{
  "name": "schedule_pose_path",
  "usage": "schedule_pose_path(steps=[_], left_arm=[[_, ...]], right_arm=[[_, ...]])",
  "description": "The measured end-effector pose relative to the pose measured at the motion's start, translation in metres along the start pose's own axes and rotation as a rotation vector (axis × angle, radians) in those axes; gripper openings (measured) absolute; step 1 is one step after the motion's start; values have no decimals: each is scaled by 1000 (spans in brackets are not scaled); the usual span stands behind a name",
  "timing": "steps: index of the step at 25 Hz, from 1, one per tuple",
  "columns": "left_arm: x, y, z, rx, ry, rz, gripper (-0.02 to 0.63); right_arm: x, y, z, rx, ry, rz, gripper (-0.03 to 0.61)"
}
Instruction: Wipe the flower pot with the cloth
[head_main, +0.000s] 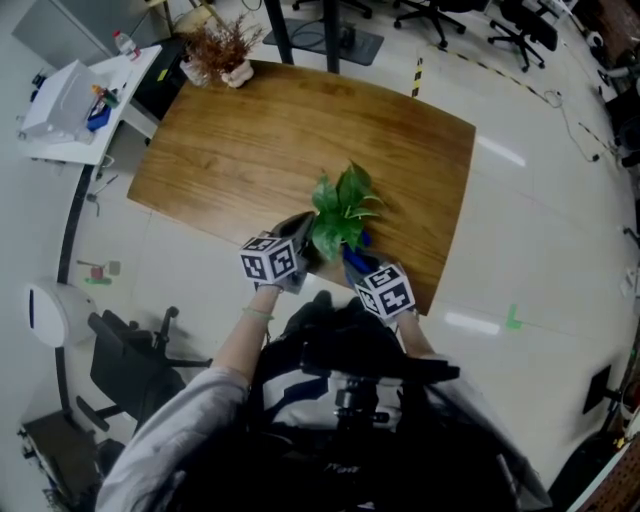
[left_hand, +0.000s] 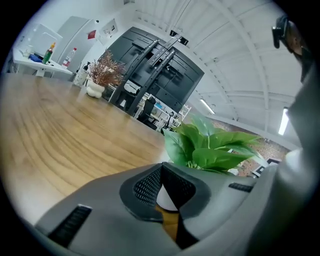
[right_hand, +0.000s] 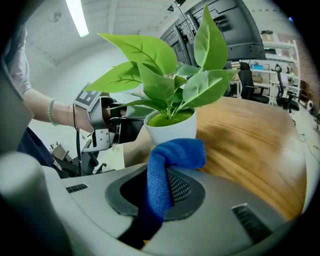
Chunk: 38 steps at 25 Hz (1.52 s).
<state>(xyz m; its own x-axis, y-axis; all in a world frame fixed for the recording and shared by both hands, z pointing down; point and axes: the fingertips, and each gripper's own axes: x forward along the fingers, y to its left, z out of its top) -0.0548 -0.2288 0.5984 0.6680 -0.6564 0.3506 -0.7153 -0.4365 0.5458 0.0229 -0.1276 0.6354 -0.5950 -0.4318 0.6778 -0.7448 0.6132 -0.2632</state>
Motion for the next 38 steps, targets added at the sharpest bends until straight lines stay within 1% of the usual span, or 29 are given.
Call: schedule_pose_path(steps=[4,7,9,11,13,15,17,21,24,28,33,35,38], left_arm=[[-4,-3,1,12,-13,23,8],[-14,-10,-6,17,-8,17,8],[-20,-15,-15,8,-4,10,8],[-24,-20,-24,-7,1,8,8],[-24,-26,-33,-22,8,-1,8],[-22,-32,-37,-26,15,-14,8],[-21,-32,-37,-19,17,-18,8],[-18,-22,-29,-8,14,-11,8],[-14,-12,-21,1,15,-6,7],[-7,6,-10,13,23,17,8],[2,20,5,-22,-11,49,8],[0,20,6,-35,-21,49,8],[-10,15,3,-65,-36,45,8]], right_arm=[[-7,-3,0,-5,-6,-6,60],[-25,-18,4,9,-34,-48,60],[-36,-33,13,15,-71,-86,60],[-41,-47,30,10,-110,-106,60],[-42,-55,46,-7,-139,-99,60],[-38,-57,56,-38,-146,-75,60],[-32,-54,55,-70,-125,-52,60],[-22,-42,36,-101,-69,-27,60],[-13,-27,25,-113,-49,-6,60],[0,-3,20,-131,-15,34,60],[13,14,19,-181,20,57,60],[10,14,19,-152,4,62,60],[-7,-3,13,-43,-49,41,60]])
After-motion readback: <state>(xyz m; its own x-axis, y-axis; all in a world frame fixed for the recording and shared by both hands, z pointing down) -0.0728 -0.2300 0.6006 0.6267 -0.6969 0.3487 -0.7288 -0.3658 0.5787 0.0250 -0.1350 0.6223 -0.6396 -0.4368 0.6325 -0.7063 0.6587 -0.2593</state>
